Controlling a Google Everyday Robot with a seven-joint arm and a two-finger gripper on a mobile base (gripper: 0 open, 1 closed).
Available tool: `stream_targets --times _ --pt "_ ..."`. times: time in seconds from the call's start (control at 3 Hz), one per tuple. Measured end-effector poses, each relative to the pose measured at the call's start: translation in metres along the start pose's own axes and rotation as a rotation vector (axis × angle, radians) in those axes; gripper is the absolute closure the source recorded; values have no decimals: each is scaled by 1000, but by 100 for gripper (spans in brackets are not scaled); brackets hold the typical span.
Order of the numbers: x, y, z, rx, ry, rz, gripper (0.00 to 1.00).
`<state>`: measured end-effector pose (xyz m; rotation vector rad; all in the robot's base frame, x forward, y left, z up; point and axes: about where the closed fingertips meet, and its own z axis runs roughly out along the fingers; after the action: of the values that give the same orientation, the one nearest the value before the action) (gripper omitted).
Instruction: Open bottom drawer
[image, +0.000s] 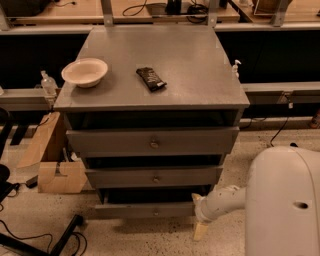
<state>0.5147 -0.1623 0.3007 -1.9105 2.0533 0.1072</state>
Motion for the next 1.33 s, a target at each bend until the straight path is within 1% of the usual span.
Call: stream_targets --times 0.33,0.67,1.0,1.33 --pt "0 -5 25 -11 5 1 0" --pt "0 -11 45 -19 23 -5 0" --pt "-2 -19 67 -25 47 -11 0" --pt "-9 -27 86 -30 54 -15 0"
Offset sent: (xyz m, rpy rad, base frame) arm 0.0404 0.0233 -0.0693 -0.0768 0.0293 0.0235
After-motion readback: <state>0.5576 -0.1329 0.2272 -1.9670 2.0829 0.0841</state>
